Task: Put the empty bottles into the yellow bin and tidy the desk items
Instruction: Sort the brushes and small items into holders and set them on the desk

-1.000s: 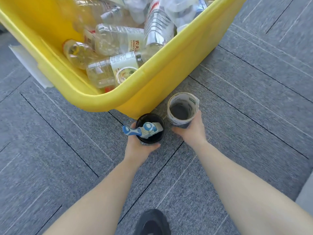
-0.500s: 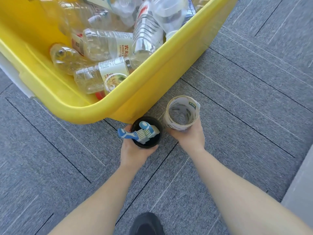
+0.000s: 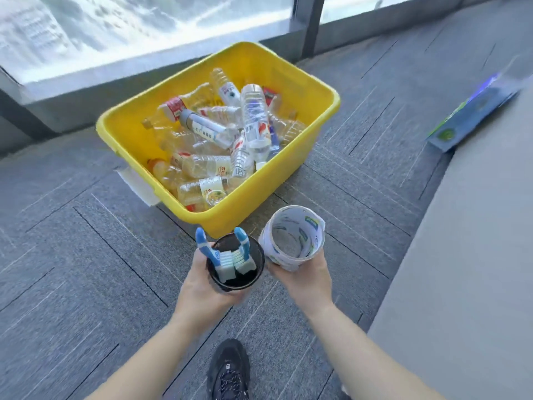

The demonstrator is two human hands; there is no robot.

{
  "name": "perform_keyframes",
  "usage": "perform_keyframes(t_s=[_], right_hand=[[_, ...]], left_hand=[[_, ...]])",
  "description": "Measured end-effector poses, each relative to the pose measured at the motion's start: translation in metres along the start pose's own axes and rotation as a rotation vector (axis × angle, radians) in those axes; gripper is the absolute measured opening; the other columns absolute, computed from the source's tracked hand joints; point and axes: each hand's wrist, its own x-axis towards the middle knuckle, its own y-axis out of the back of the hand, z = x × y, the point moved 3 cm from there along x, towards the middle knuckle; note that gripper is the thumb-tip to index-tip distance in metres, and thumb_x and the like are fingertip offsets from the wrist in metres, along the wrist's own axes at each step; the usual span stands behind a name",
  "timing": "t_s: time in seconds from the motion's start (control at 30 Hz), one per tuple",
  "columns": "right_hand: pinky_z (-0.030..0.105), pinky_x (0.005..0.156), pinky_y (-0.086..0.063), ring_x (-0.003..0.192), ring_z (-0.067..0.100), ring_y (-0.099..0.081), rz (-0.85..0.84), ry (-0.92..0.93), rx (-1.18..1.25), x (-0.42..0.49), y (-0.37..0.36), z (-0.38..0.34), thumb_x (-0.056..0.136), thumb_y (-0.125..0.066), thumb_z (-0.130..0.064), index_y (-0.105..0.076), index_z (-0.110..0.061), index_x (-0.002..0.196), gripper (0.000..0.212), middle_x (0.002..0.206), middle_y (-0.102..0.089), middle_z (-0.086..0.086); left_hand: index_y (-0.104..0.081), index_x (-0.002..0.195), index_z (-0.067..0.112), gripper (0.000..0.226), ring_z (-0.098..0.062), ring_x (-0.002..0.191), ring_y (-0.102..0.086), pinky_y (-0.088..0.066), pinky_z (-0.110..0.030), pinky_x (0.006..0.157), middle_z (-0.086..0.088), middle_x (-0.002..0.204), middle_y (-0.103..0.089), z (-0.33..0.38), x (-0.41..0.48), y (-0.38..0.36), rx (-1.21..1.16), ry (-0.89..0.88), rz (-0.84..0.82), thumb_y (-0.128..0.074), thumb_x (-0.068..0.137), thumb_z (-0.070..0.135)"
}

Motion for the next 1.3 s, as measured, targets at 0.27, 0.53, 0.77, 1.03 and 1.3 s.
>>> perform_keyframes(t_s=[0.27,0.53,0.77,1.03,1.3], right_hand=[[0.036,0.091,-0.046,0.115,0.014,-0.052,0.069,0.186,0.042,-0.138,0.128,-0.106,0.049,-0.071,-0.065,-0.032,-0.045,0.115,0.079,0.119,-0.056,-0.014],[0.031,0.077,-0.040,0.098,0.010,-0.049,0.196,0.430,-0.033,-0.295,0.276,-0.156,0.063,-0.075,-0.059,-0.031,-0.030,0.124,0.080,0.110,-0.047,-0.015],[0.034,0.080,-0.050,0.095,0.017,-0.054,0.255,0.470,-0.140,-0.389,0.406,-0.163,0.047,-0.069,-0.069,-0.049,-0.022,0.123,0.091,0.103,-0.041,-0.006],[0.034,0.091,-0.051,0.106,0.016,-0.058,0.287,0.395,-0.092,-0.429,0.542,-0.072,0.050,-0.078,-0.058,-0.065,-0.034,0.105,0.061,0.114,-0.064,-0.001],[0.031,0.081,-0.051,0.094,0.009,-0.061,0.401,0.204,-0.135,-0.394,0.656,0.035,0.034,-0.080,-0.060,-0.053,-0.025,0.117,0.094,0.106,-0.063,-0.010]], left_hand=[[-0.040,0.108,0.049,0.080,-0.004,0.101,-0.060,-0.047,-0.033,0.095,0.015,0.111,-0.060,0.122,-0.142,0.044,0.015,-0.186,0.021,-0.092,0.050,0.030],[-0.042,0.110,0.039,0.091,-0.013,0.104,-0.061,-0.049,-0.036,0.093,0.011,0.109,-0.060,0.237,-0.312,0.052,0.066,-0.456,0.020,-0.081,0.030,0.056],[-0.045,0.104,0.042,0.099,-0.012,0.094,-0.067,-0.054,-0.042,0.086,0.005,0.110,-0.063,0.317,-0.445,0.012,0.079,-0.576,-0.079,-0.087,0.016,0.062],[-0.048,0.117,0.033,0.085,-0.015,0.102,-0.063,-0.049,-0.041,0.095,0.008,0.109,-0.062,0.364,-0.495,-0.127,0.150,-0.659,-0.212,-0.088,0.044,0.049],[-0.042,0.113,0.027,0.065,0.002,0.085,-0.051,-0.041,-0.012,0.068,0.011,0.095,-0.053,0.403,-0.483,-0.285,0.120,-0.708,-0.369,-0.086,0.065,0.019]])
